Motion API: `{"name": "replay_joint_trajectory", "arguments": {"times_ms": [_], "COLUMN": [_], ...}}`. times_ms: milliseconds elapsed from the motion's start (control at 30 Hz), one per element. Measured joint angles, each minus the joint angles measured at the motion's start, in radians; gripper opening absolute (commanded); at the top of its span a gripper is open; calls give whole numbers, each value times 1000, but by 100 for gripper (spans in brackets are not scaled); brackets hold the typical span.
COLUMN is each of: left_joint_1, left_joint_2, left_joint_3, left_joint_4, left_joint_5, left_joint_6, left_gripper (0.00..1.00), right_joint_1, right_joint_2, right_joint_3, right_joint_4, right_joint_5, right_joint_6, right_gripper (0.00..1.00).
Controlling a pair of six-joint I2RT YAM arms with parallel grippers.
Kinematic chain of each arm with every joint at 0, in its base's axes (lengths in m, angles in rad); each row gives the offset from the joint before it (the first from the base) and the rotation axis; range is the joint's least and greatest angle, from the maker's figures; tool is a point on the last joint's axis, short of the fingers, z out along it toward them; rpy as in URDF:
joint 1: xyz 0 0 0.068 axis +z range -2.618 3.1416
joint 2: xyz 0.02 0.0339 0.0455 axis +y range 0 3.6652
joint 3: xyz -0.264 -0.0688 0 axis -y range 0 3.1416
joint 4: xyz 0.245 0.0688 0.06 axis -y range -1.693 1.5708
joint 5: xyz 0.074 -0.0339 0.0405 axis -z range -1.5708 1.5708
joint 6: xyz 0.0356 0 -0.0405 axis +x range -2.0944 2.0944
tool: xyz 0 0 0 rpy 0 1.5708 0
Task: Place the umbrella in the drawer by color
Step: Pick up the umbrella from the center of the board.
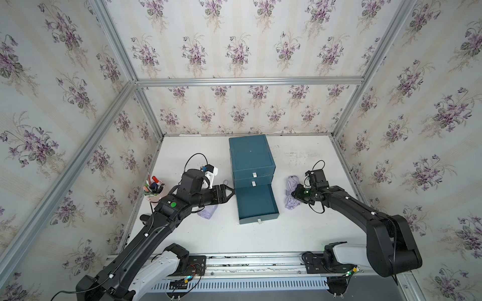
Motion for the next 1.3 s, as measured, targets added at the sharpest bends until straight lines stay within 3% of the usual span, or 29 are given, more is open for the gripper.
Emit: {"name": "replay_joint_trajectory", "arguments": {"times_ms": [167,367,500,700,1033,1300], "left_joint_1": [-38,-57,-68,-80,-83,-83], "left_joint_2": [-8,-3,10,21,27,14], "left_joint_3": [21,23,21,-2,-61,-83], "left_joint_4": [47,169,265,384,431,487], "left_joint_5": [47,140,194,235,213,188], "left_joint_6": [3,-13,-38,-87,-140,-193], "left_gripper": [81,88,93,94,84,56], "right_joint_1": [24,204,371,536,684,740], "right_joint_2": [-191,-360,-380,-286,-182,-125], "right_joint_3": [65,182,211,236,292,303], "right_joint_4": [-64,-86,-51,58,177,206], "right_joint_5": [32,70,55,-22,-63,-52], "right_joint_6": [-3,-11,-5,43,76,79], "right_gripper": [7,7,8,9,10,17]}}
